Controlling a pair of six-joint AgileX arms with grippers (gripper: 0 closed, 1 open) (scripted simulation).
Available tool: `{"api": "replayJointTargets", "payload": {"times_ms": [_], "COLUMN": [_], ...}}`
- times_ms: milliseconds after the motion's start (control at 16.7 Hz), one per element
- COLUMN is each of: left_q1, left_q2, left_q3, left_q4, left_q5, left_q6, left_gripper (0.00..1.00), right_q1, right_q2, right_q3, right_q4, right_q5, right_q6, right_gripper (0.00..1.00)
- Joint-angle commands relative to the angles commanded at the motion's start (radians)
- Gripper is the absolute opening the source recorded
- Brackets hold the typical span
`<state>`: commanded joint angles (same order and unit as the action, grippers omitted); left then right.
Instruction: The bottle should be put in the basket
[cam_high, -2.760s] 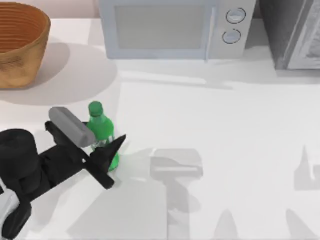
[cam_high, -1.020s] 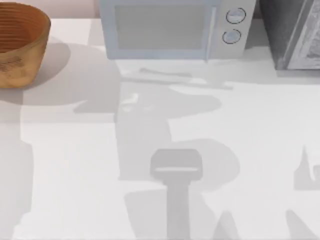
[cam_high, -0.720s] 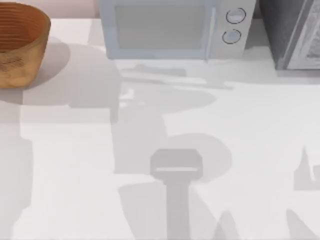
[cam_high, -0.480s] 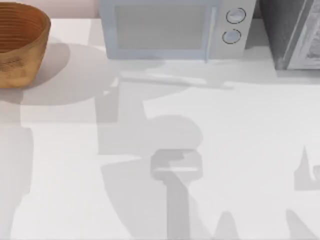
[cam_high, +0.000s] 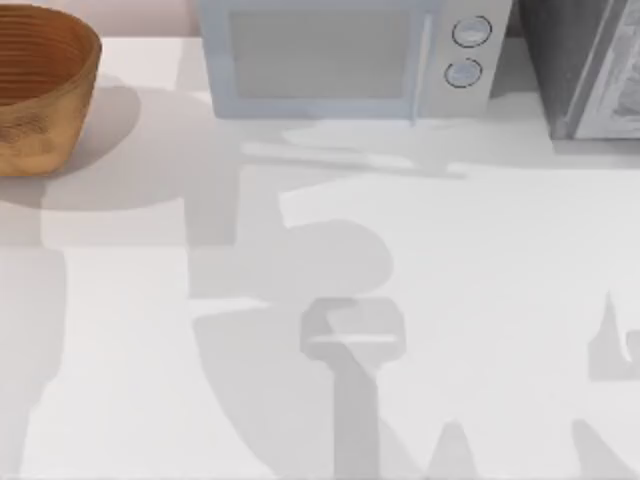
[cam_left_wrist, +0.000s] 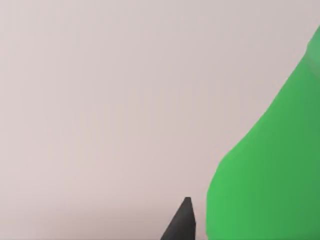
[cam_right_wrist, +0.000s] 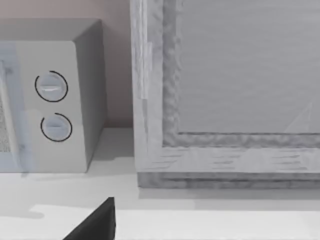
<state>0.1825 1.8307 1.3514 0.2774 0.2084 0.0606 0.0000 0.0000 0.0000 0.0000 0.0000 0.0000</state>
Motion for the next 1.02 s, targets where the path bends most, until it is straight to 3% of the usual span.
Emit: {"api": "replayJointTargets", "payload": {"times_ms": [660,1020], "left_q1": [0.000,0.000], "left_q2": [0.000,0.000], "left_q3": [0.000,0.000], "left_q4": [0.000,0.000], "left_q5": [0.000,0.000], "left_q6": [0.000,0.000], "left_gripper": [0.98,1.00], "right_q1": [0.000,0.000], "right_q2": [0.000,0.000], "right_q3": [0.000,0.000], "right_q4": [0.000,0.000], "right_q5": [0.000,0.000], "right_q6": [0.000,0.000], "right_gripper": [1.00,1.00]}}
